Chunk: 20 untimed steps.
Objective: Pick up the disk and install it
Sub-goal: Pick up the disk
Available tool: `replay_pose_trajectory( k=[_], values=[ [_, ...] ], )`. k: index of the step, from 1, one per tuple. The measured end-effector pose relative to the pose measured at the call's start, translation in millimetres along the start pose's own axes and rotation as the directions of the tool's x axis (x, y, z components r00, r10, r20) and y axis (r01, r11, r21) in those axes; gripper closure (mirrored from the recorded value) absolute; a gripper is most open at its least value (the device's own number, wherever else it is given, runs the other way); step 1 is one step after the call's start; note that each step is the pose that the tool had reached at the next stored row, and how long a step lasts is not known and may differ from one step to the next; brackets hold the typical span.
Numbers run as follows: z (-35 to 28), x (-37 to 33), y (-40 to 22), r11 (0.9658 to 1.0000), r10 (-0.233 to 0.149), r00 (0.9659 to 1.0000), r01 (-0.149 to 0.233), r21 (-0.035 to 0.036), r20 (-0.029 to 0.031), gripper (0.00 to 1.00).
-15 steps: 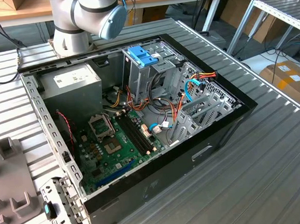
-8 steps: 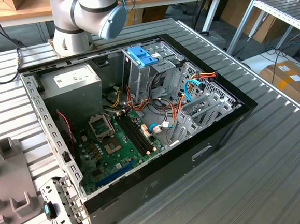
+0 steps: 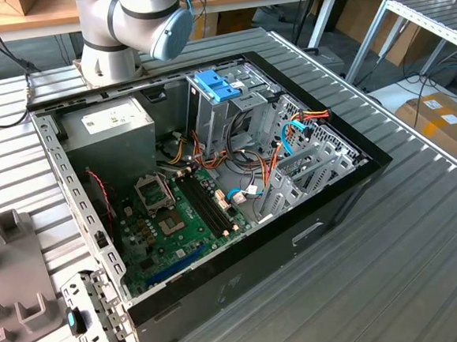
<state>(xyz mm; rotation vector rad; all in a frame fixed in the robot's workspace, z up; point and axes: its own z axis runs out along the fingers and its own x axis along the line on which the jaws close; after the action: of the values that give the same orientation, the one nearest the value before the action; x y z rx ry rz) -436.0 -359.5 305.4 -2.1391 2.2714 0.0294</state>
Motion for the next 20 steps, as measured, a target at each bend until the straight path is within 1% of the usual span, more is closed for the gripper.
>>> replay_pose_trajectory(
  k=[5, 6, 7, 13, 15, 20],
  values=[
    [-0.1, 0.0, 0.0, 1.0, 0.0, 1.0, 0.0, -0.0001, 0.0, 0.4],
    [0.0, 0.0, 0.0, 1.0, 0.0, 1.0, 0.0, 0.0, 0.0, 0.42],
    [-0.1, 0.0, 0.0, 1.0, 0.0, 1.0, 0.0, 0.0, 0.0, 0.49],
    [-0.1, 0.0, 0.0, 1.0, 0.0, 1.0, 0.0, 0.0, 0.0, 0.5],
    [-0.2, 0.0, 0.0, 1.0, 0.0, 1.0, 0.0, -0.0001, 0.0, 0.65],
    [-0.2, 0.0, 0.0, 1.0, 0.0, 1.0, 0.0, 0.0, 0.0, 0.65]
  ],
)
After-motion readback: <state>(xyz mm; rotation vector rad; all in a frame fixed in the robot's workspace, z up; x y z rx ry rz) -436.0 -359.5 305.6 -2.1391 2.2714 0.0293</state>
